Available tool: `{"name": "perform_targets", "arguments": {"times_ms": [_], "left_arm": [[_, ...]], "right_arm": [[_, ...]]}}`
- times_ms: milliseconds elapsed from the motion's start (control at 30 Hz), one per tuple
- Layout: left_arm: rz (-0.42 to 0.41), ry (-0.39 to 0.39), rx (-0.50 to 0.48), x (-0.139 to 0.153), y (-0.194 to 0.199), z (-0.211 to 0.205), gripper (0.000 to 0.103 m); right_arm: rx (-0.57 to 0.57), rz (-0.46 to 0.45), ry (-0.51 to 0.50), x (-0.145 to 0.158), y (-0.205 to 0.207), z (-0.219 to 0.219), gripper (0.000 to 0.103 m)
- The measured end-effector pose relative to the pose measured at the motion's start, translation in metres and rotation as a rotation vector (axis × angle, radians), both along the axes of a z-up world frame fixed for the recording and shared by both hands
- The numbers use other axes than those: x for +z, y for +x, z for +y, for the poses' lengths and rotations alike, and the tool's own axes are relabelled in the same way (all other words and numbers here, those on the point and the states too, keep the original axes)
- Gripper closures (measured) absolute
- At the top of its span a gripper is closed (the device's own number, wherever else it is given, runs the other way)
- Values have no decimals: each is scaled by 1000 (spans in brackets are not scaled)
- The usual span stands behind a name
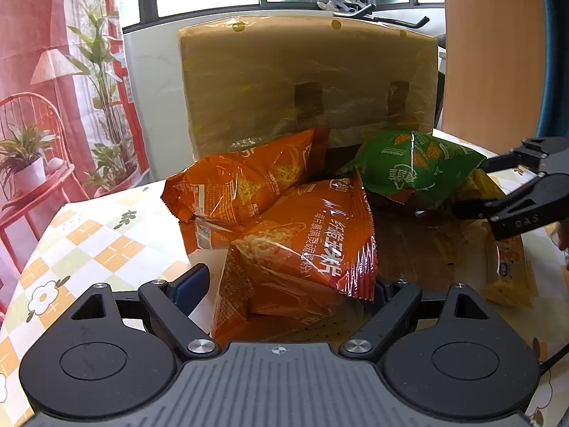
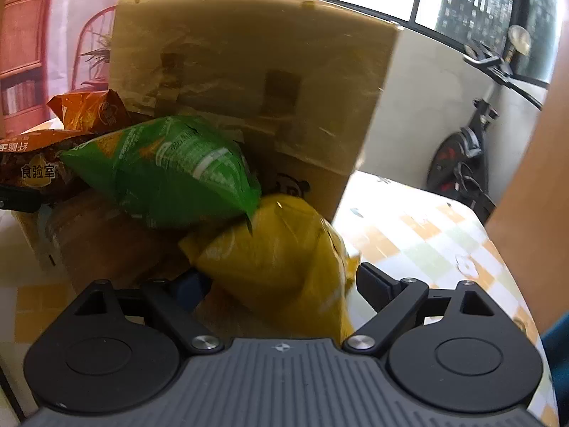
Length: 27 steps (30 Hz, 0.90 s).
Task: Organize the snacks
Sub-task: 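Close left gripper on orange chip bag while right grips yellow bag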
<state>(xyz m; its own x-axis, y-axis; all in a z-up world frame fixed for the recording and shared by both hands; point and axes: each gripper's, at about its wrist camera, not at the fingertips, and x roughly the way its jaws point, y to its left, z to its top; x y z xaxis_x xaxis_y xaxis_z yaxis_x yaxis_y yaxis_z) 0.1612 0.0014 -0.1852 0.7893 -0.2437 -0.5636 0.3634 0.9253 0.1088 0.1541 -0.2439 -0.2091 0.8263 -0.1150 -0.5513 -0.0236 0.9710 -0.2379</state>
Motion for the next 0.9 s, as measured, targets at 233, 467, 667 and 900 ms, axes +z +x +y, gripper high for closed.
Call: {"name": "perform_targets", "arguments": {"times_ms": [233, 467, 667, 900], "left_arm": [[4, -2, 4, 0, 2, -2, 14], [-2, 22, -10, -3, 6, -9, 15], [4, -9, -20, 1, 1, -5, 32], [-4, -110, 36, 15, -15, 10, 32]], "right_arm": [[23, -19, 30, -5, 17, -4, 16], [-13, -68, 100, -2, 4, -10, 29], [-49, -84, 160, 4, -9, -13, 33], [-102, -105, 228, 9, -27, -12, 34]]}}
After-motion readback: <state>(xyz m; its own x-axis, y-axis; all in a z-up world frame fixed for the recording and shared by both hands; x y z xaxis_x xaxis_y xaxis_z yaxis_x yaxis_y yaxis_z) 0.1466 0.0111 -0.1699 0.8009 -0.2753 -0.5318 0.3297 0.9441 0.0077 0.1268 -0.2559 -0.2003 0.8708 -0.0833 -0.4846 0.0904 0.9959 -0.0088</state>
